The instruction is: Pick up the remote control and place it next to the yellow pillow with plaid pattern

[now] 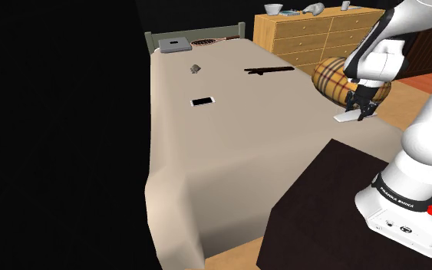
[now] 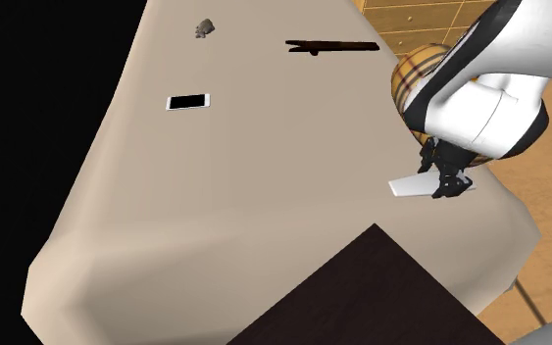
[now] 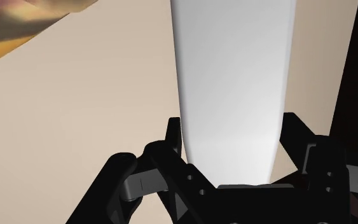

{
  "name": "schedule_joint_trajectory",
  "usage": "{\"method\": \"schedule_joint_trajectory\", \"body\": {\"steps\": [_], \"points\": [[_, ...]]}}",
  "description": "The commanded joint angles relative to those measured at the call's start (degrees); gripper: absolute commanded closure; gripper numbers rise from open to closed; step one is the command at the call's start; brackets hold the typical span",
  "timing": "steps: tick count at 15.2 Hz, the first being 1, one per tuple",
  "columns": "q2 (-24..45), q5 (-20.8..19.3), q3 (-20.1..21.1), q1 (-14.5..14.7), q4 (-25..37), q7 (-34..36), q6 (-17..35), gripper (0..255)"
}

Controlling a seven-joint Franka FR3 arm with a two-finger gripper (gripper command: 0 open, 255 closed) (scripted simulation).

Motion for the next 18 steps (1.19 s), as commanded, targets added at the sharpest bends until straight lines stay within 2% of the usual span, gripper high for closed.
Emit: {"method": "schedule_joint_trajectory", "body": {"steps": [1,13,18], "points": [[2.01,2.99,1.56,-1.09,0.21,-2.17,1.33,255],[13.17,17.53,13.25,-9.92,2.97,-12.86,8.56,255],[13.16,17.49,13.29,-9.96,2.97,-12.83,8.56,255]]}}
